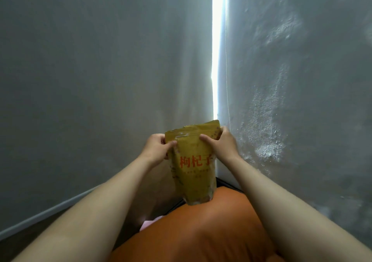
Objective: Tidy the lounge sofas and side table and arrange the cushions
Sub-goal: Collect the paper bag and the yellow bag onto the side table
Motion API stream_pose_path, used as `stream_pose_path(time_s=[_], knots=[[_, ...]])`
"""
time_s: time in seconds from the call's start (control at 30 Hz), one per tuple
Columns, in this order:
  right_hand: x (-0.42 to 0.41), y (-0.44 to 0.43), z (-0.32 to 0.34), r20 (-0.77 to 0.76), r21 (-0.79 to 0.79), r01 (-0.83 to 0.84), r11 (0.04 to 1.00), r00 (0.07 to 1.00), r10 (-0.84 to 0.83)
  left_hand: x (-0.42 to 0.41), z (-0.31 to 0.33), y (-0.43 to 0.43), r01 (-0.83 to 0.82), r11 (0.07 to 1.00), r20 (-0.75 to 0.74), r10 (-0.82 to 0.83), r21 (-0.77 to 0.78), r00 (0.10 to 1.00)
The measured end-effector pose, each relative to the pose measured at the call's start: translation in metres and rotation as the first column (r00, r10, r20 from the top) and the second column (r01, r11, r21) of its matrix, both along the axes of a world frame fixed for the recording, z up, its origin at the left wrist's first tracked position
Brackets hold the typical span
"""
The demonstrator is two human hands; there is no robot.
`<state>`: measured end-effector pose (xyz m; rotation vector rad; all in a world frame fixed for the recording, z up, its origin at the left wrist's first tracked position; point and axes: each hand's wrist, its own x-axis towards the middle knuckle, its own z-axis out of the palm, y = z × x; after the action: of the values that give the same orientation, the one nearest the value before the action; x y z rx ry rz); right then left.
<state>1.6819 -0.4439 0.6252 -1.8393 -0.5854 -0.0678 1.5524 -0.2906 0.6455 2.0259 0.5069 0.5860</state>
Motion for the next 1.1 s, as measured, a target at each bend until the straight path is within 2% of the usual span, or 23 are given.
stream_pose_path(time_s=[0.33, 0.57, 0.77, 1.1], knots=[[-0.133, -0.047, 0.022, 0.09, 0.005, 0.024, 1.0, 0.996, -0.024, -0.133, 0.028, -0.038, 0.07, 0.997, 0.016, -0.07, 0.031, 0.997], [-0.194, -0.066, 0.041, 0.147, 0.018, -0.055, 0.998, 0.988, 0.052, -0.203, 0.053, -0.057, 0.027, 0.994, -0.005, -0.026, 0.102, 1.0], [-0.207, -0.077, 0.048, 0.155, 0.054, -0.107, 0.993, 0.983, 0.097, -0.227, 0.065, -0.071, -0.023, 0.987, -0.043, 0.03, 0.157, 0.999], [-0.185, -0.115, 0.045, 0.118, -0.012, -0.188, 0.982, 0.975, 0.188, -0.227, 0.067, -0.122, -0.052, 0.974, -0.146, 0.085, 0.22, 0.986]])
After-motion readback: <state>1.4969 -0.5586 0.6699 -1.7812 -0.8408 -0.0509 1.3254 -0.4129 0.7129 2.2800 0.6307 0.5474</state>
